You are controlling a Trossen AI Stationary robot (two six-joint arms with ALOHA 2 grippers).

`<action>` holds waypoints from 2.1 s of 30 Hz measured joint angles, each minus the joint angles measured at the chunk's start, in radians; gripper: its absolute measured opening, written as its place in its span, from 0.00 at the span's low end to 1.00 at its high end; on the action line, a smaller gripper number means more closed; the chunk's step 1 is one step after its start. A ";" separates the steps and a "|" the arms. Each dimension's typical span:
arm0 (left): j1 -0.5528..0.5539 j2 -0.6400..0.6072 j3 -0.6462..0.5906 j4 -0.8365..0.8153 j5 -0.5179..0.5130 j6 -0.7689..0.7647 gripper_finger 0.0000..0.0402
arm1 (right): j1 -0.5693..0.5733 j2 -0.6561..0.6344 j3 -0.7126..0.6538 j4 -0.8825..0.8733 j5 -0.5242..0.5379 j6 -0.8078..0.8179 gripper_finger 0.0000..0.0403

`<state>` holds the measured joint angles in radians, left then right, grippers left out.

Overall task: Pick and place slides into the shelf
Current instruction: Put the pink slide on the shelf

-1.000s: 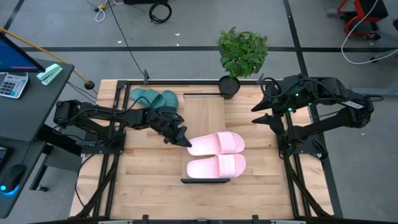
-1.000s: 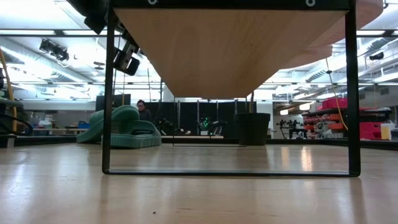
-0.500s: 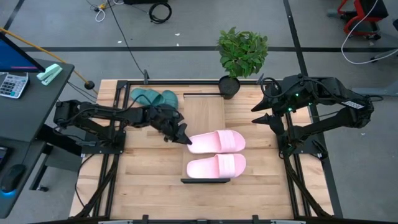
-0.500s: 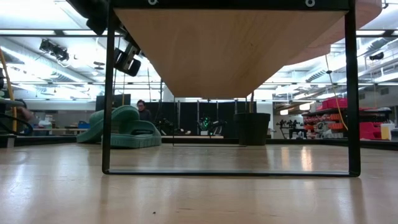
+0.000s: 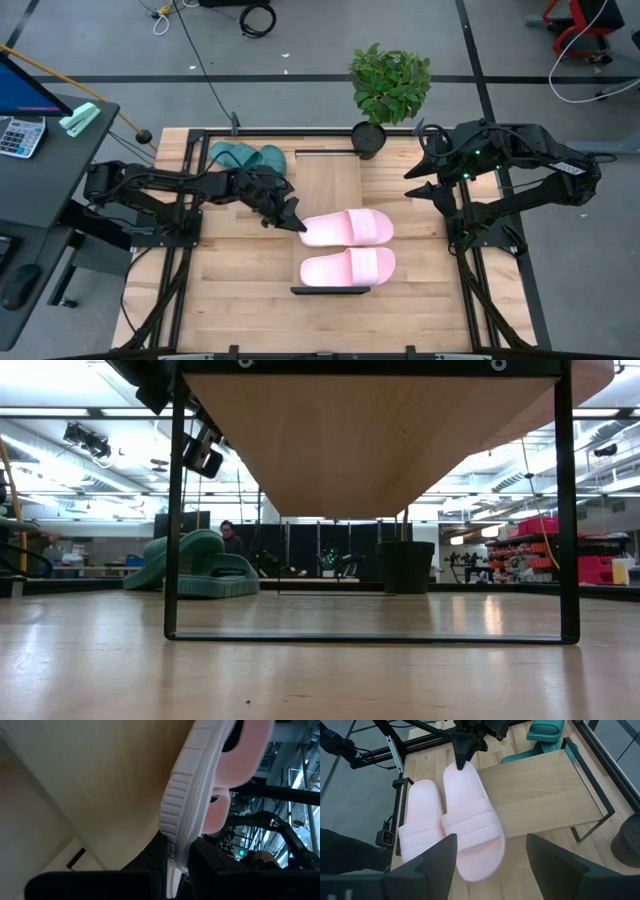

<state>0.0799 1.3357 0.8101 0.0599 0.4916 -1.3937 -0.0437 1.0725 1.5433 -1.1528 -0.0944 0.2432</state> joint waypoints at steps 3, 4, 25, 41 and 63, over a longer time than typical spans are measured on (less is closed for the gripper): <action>0.000 -0.004 0.000 -0.035 0.000 0.008 0.13 | 0.000 0.000 0.000 0.000 0.000 0.000 0.61; 0.000 -0.005 0.000 -0.038 0.001 0.015 0.13 | 0.000 0.000 0.000 0.000 0.001 0.000 0.61; -0.004 0.003 0.000 -0.113 -0.007 0.072 0.13 | 0.000 0.000 0.000 0.001 0.017 -0.002 0.61; 0.003 0.013 0.001 -0.075 -0.040 0.074 0.13 | 0.000 0.000 0.000 0.001 0.027 -0.003 0.61; 0.004 0.042 0.000 -0.068 -0.025 0.048 0.13 | 0.000 0.000 0.000 0.001 0.027 -0.008 0.61</action>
<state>0.0841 1.3776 0.8105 -0.0078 0.4661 -1.3453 -0.0437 1.0729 1.5433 -1.1515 -0.0676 0.2350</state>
